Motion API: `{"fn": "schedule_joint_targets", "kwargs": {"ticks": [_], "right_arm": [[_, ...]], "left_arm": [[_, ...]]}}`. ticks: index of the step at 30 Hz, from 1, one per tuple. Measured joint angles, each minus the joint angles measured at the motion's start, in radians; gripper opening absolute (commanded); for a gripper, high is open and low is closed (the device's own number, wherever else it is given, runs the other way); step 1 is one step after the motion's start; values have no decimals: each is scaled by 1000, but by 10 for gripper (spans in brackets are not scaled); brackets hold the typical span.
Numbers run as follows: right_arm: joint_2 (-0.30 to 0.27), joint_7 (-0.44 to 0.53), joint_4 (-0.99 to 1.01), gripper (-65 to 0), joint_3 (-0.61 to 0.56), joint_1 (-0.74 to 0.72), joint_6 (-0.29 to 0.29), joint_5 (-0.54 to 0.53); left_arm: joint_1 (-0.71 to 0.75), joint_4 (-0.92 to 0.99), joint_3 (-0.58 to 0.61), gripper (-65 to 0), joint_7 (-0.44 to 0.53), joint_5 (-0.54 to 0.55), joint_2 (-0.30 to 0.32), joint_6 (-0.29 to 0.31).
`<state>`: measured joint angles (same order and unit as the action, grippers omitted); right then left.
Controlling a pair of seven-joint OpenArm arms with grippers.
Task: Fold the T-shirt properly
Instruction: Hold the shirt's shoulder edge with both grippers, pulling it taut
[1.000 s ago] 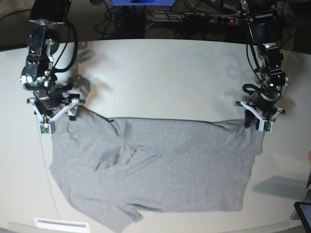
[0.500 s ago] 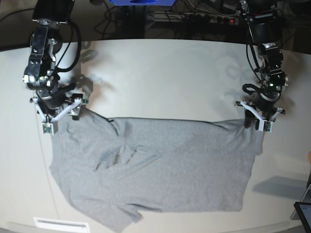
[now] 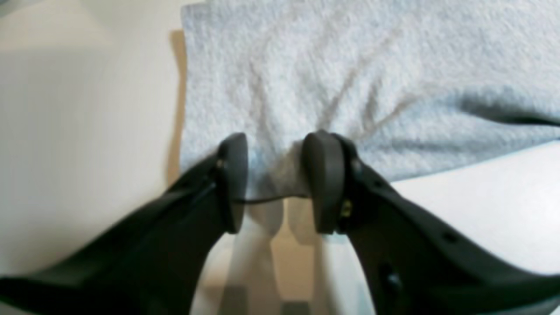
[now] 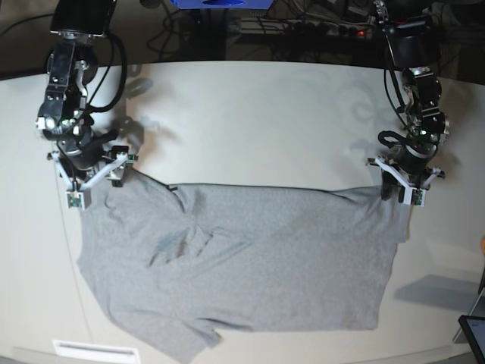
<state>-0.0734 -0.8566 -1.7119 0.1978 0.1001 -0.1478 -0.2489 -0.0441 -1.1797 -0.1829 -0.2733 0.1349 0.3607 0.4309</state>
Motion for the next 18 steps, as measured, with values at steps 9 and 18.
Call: {"fn": "schedule_joint_targets", "kwargs": {"ticks": [9,18], "right_arm": [[0,6,63,-617,0,-1,0,2],[-1,4,60,-634,0,-13,0,2]], "left_arm": [[0,0,0,-411,0,0,0,0],[0,0,0,-411,0,0,0,0]]}}
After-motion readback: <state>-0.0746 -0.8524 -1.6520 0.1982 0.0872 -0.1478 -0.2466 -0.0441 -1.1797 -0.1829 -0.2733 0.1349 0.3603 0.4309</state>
